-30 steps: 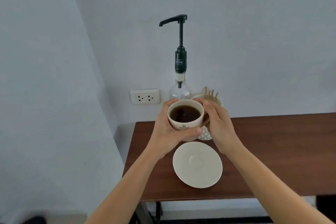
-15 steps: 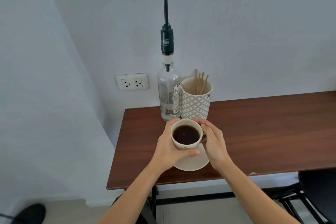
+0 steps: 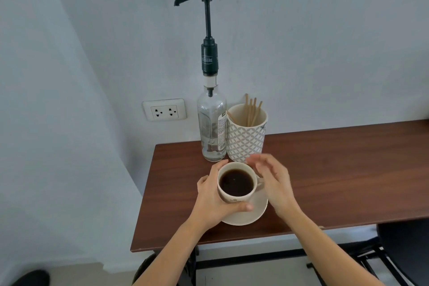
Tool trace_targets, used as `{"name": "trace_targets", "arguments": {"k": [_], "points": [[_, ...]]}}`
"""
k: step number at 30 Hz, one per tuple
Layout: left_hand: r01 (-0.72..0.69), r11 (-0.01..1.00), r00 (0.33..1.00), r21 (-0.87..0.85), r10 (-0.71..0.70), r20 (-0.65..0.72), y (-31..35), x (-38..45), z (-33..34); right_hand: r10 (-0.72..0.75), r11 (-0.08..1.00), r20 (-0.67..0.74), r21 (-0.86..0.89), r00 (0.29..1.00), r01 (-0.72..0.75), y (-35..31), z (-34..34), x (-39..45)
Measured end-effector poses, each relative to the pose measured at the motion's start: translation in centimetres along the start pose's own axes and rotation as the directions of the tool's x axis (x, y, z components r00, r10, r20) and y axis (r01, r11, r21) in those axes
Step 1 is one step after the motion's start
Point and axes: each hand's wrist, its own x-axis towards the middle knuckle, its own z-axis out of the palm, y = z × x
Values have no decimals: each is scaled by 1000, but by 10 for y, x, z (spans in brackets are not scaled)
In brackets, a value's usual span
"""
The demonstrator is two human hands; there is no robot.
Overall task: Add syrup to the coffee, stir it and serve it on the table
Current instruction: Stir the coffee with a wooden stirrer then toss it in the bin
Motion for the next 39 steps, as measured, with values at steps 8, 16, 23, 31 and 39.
{"name": "trace_targets", "arguments": {"k": [8, 16, 23, 31, 39], "points": [[40, 999, 999, -7, -40, -3, -9, -6, 3, -70, 874, -240, -483, 968, -56, -64, -18, 136], [48, 999, 999, 7, -48, 8, -5, -7, 1, -111, 853, -229, -521, 967, -25, -60, -6, 163], [68, 998, 998, 5, -68, 13, 1, -7, -2, -96, 636, 131, -754, 987, 162, -81, -5, 143], [91, 996, 996, -9, -91, 6, -1, -6, -3, -517, 809, -50, -354, 855, 469, -136, -42, 41], [85, 996, 996, -21, -85, 3, -3, -7, -2, -270, 857, 313, -353, 910, 376, -83, 4, 0]]}}
